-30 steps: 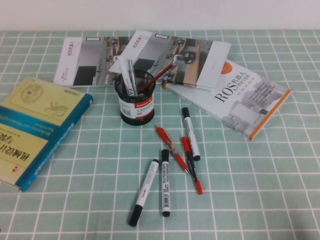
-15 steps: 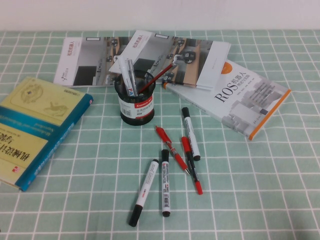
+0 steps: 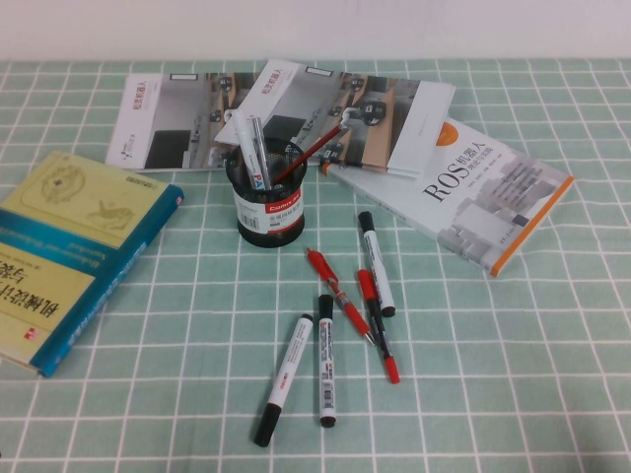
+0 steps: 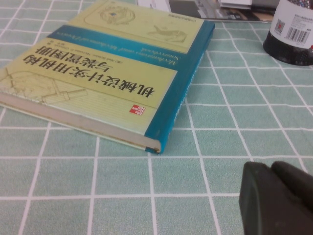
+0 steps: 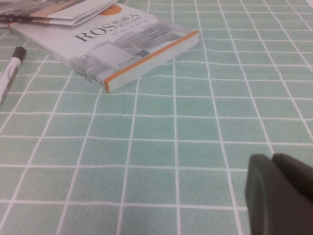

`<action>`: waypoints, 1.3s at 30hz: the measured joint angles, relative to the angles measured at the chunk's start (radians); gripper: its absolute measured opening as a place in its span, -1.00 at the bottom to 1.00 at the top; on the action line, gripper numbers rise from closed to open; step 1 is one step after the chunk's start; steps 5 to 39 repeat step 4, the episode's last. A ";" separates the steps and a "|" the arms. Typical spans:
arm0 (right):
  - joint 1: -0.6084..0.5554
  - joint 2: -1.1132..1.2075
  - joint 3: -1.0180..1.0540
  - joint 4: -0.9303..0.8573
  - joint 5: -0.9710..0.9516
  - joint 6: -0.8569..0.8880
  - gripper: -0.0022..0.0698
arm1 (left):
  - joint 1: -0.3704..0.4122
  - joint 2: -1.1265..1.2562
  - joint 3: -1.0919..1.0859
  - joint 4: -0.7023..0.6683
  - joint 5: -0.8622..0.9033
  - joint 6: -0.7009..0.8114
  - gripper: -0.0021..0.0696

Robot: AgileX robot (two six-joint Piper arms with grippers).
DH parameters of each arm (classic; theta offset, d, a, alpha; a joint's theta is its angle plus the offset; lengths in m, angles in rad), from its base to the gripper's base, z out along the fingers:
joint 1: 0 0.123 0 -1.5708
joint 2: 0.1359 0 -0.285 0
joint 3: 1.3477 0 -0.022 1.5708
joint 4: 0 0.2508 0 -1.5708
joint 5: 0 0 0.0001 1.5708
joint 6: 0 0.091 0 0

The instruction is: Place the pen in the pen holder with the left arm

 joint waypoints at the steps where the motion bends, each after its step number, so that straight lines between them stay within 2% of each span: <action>1: 0.000 0.000 0.000 0.000 0.000 0.000 -1.00 | 0.000 0.000 0.000 0.000 0.000 0.000 -0.94; 39: 0.000 0.000 0.000 0.000 0.000 0.000 -1.00 | 0.000 0.000 0.000 0.000 0.000 0.000 -0.94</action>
